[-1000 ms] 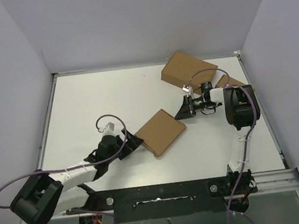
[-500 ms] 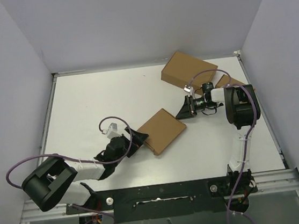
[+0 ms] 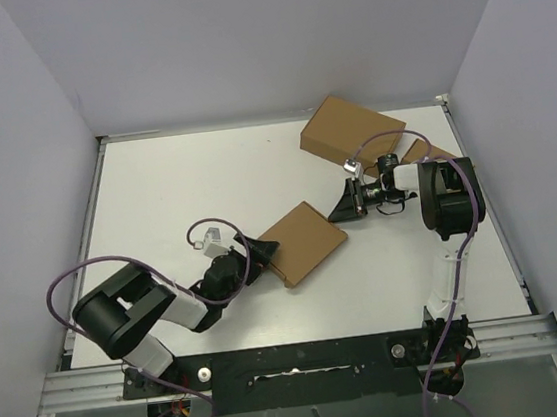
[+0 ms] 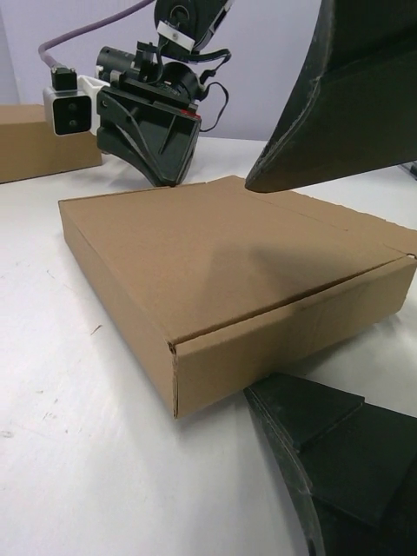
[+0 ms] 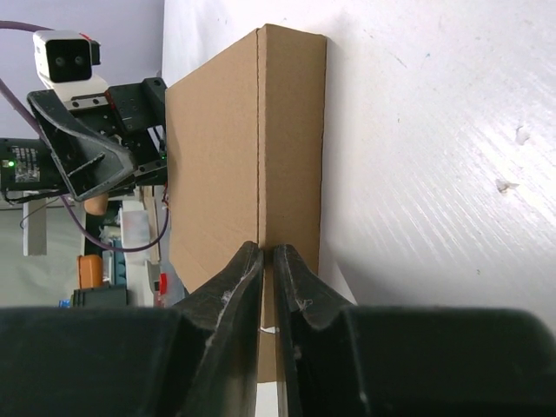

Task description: Fold the paper box

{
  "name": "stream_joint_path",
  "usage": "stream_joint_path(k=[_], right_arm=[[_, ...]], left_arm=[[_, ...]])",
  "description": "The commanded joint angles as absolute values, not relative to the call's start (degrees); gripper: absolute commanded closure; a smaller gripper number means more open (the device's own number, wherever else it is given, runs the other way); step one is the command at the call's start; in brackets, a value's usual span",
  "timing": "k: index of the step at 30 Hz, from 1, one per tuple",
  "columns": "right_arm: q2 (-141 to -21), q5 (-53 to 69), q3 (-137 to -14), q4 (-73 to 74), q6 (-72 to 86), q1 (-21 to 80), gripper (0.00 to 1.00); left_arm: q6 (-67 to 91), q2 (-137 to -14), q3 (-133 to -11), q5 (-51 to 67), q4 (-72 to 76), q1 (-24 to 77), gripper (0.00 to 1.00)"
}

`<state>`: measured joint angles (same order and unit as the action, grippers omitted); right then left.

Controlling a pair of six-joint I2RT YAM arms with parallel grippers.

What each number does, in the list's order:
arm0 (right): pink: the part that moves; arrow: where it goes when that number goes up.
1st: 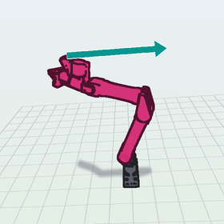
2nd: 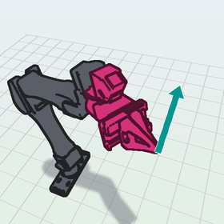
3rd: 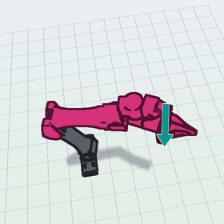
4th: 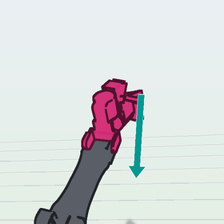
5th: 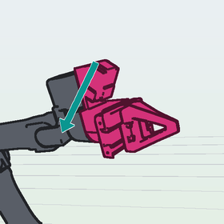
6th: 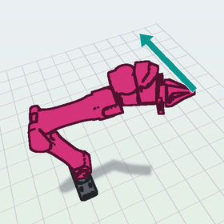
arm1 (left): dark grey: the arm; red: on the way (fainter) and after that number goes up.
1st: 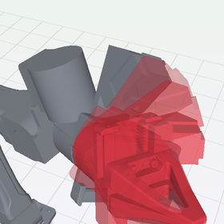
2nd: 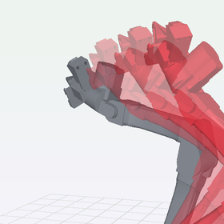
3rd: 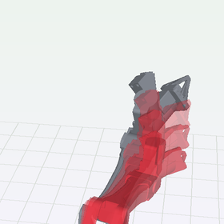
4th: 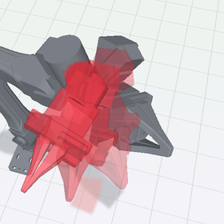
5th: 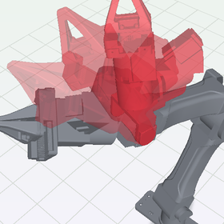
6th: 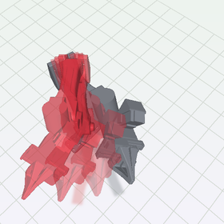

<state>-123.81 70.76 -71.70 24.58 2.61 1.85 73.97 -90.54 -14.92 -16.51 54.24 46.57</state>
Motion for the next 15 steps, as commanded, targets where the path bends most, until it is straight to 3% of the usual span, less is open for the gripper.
stream_joint_path(k=[1, 6, 10, 15], right_arm=[[-126.6, 65.3, -72.2, 25.4, 0.5, 1.3, 0.91], [-126.6, 65.2, -72.2, 25.6, 0.3, 1.4, 0.91], [-125.9, 65.4, -72.6, 26.2, -0.5, 1.3, 0.89], [-123.7, 65.5, -73.4, 27.1, -2.4, 1.3, 0.79]], left_arm=[[74.5, -95.9, -16.0, -17.7, 65.5, 47.2, 0.17], [74.6, -98.7, -16.5, -17.7, 69.0, 47.6, 0.25], [75.1, -98.9, -16.8, -17.4, 68.6, 47.7, 0.39], [76.3, -98.6, -16.6, -17.2, 67.8, 47.7, 0.48]])
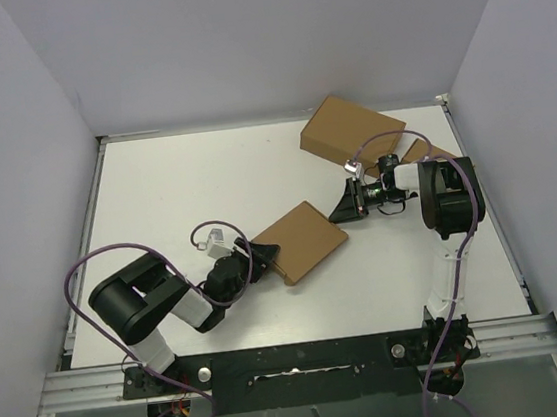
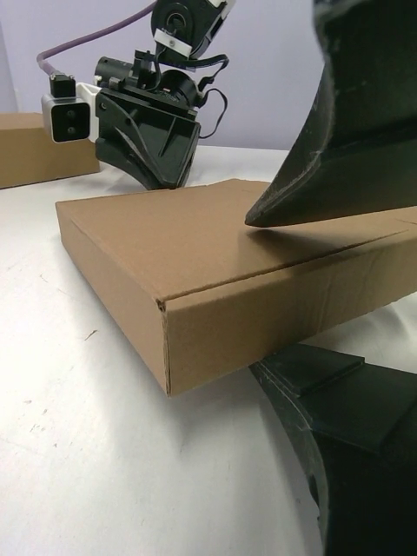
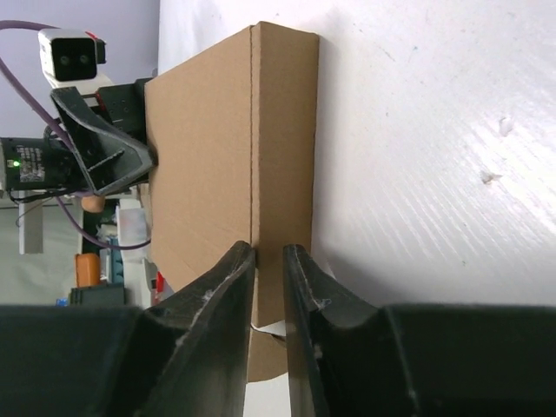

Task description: Fold the paper box

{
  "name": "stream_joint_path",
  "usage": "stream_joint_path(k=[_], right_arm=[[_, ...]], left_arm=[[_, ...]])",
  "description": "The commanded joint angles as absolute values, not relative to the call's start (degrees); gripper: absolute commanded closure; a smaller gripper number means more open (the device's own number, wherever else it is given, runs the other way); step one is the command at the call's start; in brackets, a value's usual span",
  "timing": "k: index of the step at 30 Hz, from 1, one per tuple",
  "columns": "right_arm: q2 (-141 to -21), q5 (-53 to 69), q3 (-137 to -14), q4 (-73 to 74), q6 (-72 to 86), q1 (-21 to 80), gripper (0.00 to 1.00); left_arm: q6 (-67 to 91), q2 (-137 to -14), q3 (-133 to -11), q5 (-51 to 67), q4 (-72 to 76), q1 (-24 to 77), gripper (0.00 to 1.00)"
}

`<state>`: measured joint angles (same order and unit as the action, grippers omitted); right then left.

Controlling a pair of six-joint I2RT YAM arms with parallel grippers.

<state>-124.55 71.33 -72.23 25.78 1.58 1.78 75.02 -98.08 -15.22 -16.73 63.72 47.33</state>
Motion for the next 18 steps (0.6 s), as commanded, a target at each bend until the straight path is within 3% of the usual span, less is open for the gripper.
stream_joint_path(k=[1, 8, 18], right_arm=[[-123.2, 65.6, -73.5, 27.4, -2.8, 1.3, 0.77], [-119.4, 65.4, -74.9, 29.8, -6.7, 0.4, 0.66], [-107.5, 61.9, -75.2, 33.1, -15.2, -1.6, 0.55]], left_arm=[[76.4, -98.6, -16.6, -17.1, 67.7, 47.7, 0.49], [76.6, -97.2, -15.9, -17.0, 67.5, 47.7, 0.59], [76.2, -87.3, -15.8, -17.1, 57.1, 47.1, 0.6]])
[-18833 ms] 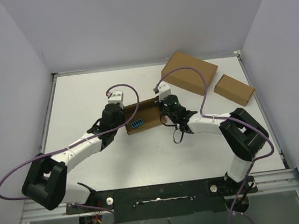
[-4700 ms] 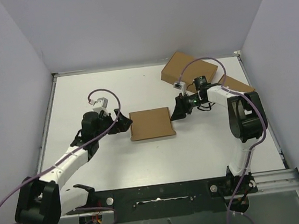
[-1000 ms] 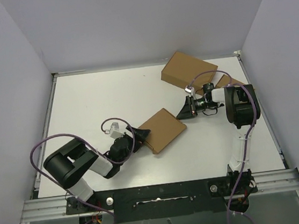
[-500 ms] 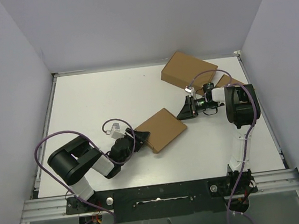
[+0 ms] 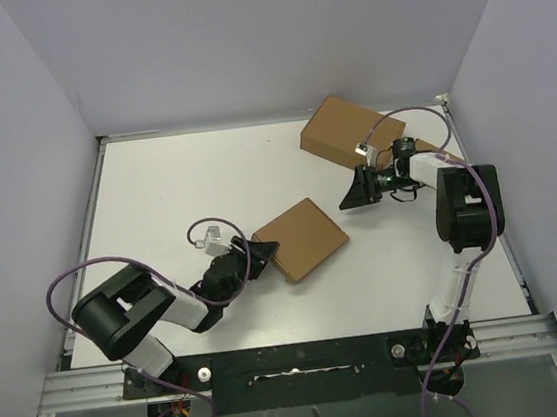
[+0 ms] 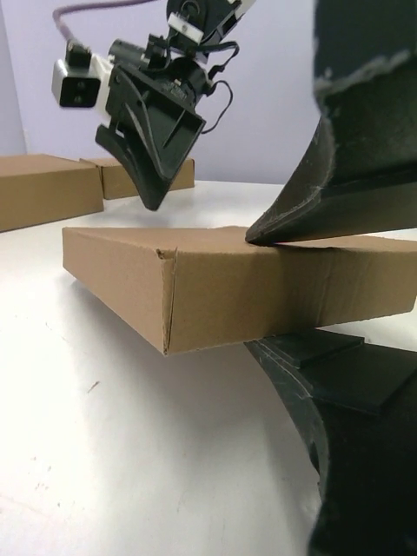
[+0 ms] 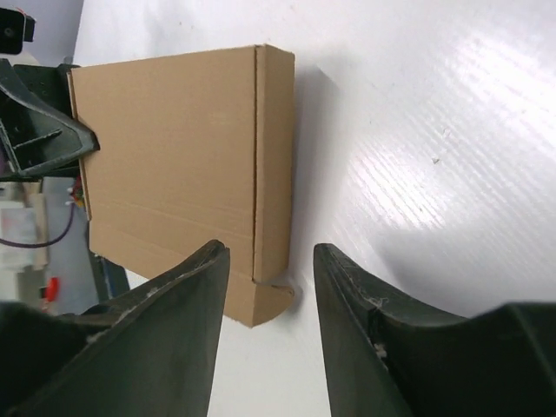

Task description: Fold the paper box

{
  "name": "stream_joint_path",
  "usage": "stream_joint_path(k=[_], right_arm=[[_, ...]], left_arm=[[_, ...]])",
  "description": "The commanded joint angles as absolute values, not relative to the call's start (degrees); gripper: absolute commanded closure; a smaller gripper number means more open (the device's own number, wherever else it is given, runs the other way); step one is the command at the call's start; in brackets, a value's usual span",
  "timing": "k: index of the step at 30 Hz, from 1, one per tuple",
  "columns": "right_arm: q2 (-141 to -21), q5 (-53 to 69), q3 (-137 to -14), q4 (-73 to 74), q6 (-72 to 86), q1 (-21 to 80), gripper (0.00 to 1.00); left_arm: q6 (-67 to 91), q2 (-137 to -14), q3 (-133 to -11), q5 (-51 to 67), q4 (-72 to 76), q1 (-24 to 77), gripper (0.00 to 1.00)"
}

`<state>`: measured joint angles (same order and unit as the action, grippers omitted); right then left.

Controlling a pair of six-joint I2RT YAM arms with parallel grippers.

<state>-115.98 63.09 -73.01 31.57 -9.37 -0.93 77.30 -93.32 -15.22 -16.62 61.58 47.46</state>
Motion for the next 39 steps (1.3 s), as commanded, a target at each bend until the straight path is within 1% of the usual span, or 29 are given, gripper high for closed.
stream_joint_path(k=[1, 4, 7, 9, 11, 14, 15, 17, 19, 23, 28, 30, 36, 39], right_arm=[[-105.9, 61.7, -75.0, 33.3, -16.5, -1.6, 0.54], [-100.7, 61.2, -73.9, 34.0, -22.0, -1.1, 0.51], [-94.8, 59.5, -71.8, 33.0, -27.2, 0.5, 0.45], [-90.5, 58.3, -69.9, 32.2, -32.3, 3.5, 0.39], [-85.9, 56.8, -66.7, 30.3, -38.8, 7.2, 0.3], [-78.7, 55.0, -58.7, 23.6, -50.1, 13.1, 0.07], [-76.6, 54.9, -56.0, 21.8, -53.9, 14.6, 0.02], [-74.6, 54.9, -52.8, 20.8, -60.3, 17.2, 0.02], [-75.0, 53.8, -52.5, 22.3, -63.1, 19.6, 0.02], [-75.2, 45.8, -49.2, 18.2, -65.9, 26.3, 0.02], [-77.5, 36.7, -46.4, 9.0, -60.9, 32.9, 0.01], [-78.6, 31.3, -45.3, 5.0, -59.2, 35.9, 0.01], [-81.6, 21.5, -42.5, -3.2, -59.5, 41.6, 0.01], [-83.8, 16.0, -41.5, -8.4, -59.6, 43.8, 0.0]], left_arm=[[76.3, -86.0, -15.9, -16.6, 55.5, 46.7, 0.6], [78.5, -82.4, -17.1, -13.3, 49.1, 44.4, 0.6], [80.6, -78.8, -18.4, -9.1, 41.7, 41.5, 0.6], [81.8, -76.5, -19.1, -6.6, 38.1, 39.7, 0.6], [83.5, -74.2, -20.1, -4.0, 34.1, 37.8, 0.6], [85.2, -71.6, -21.4, 0.6, 29.5, 34.1, 0.6], [85.7, -70.8, -21.6, 2.0, 28.6, 32.9, 0.6], [86.8, -69.1, -21.8, 3.9, 26.7, 30.9, 0.6], [87.6, -67.5, -22.5, 5.1, 23.7, 29.3, 0.6], [88.7, -65.8, -24.0, 5.5, 19.1, 27.6, 0.61], [89.0, -68.0, -24.7, 6.4, 19.9, 27.3, 0.63], [89.4, -68.7, -24.6, 6.7, 20.9, 27.2, 0.63], [90.8, -68.4, -25.1, 6.1, 20.4, 27.2, 0.65], [91.7, -68.1, -25.4, 5.8, 20.1, 27.2, 0.69]])
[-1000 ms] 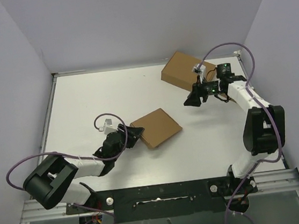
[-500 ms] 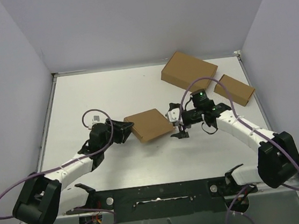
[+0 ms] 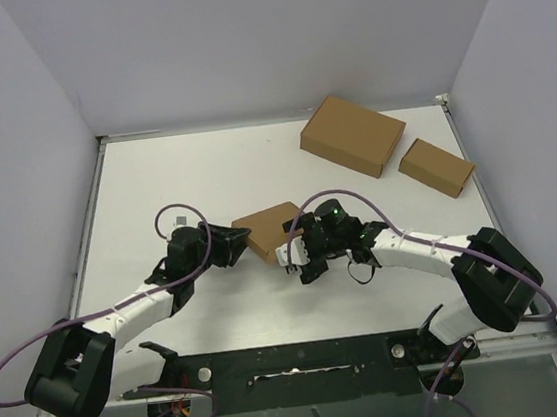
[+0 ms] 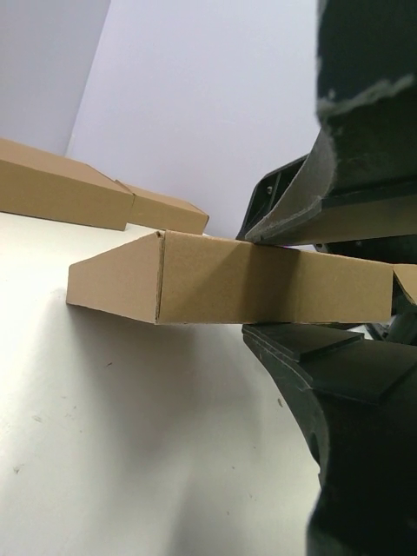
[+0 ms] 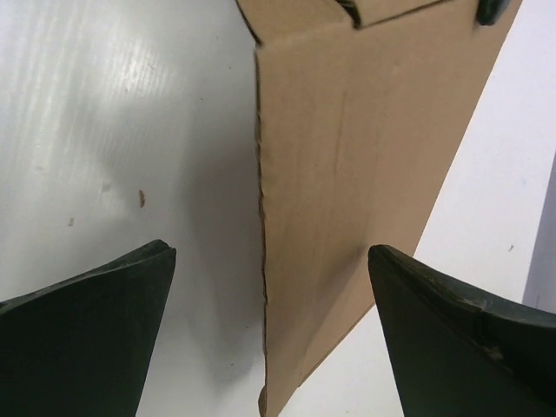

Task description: Fold the paper box

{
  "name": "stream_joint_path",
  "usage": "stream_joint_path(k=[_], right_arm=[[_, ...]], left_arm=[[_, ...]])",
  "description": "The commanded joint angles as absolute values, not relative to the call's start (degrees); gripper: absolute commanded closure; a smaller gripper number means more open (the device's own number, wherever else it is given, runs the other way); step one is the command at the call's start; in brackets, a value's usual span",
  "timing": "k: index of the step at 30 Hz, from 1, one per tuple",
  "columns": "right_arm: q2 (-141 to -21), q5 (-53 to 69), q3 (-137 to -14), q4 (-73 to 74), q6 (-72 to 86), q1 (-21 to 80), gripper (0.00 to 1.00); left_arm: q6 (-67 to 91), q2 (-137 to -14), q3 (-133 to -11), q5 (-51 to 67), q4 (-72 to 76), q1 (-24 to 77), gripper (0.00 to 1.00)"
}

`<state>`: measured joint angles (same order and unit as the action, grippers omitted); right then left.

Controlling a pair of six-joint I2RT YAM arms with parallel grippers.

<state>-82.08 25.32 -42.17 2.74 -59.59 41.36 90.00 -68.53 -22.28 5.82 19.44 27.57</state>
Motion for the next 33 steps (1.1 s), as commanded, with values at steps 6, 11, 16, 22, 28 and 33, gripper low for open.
stream_joint_path(k=[6, 11, 16, 22, 28, 33], right_arm=[[-85.6, 9.0, -38.6, -18.7, -60.6, 46.8, 0.07], [-85.8, 6.7, -38.3, -20.5, -61.3, 47.8, 0.2], [-85.1, 5.2, -38.0, -22.2, -61.4, 48.4, 0.35], [-84.6, 5.3, -38.5, -21.3, -60.6, 48.6, 0.54], [-83.4, 5.4, -39.7, -20.3, -57.6, 48.3, 0.63], [-82.5, 7.0, -41.9, -17.4, -53.8, 47.1, 0.64]], left_arm=[[92.7, -67.8, -24.9, 5.7, 20.0, 27.2, 0.69], [93.1, -67.4, -24.5, 5.3, 20.0, 27.1, 0.68], [93.6, -67.5, -24.4, 4.9, 20.1, 27.1, 0.67], [94.3, -68.5, -24.3, 5.5, 22.5, 27.1, 0.64], [94.7, -68.3, -23.9, 6.8, 24.4, 27.1, 0.42], [92.6, -65.0, -24.2, 6.9, 23.8, 27.1, 0.24]])
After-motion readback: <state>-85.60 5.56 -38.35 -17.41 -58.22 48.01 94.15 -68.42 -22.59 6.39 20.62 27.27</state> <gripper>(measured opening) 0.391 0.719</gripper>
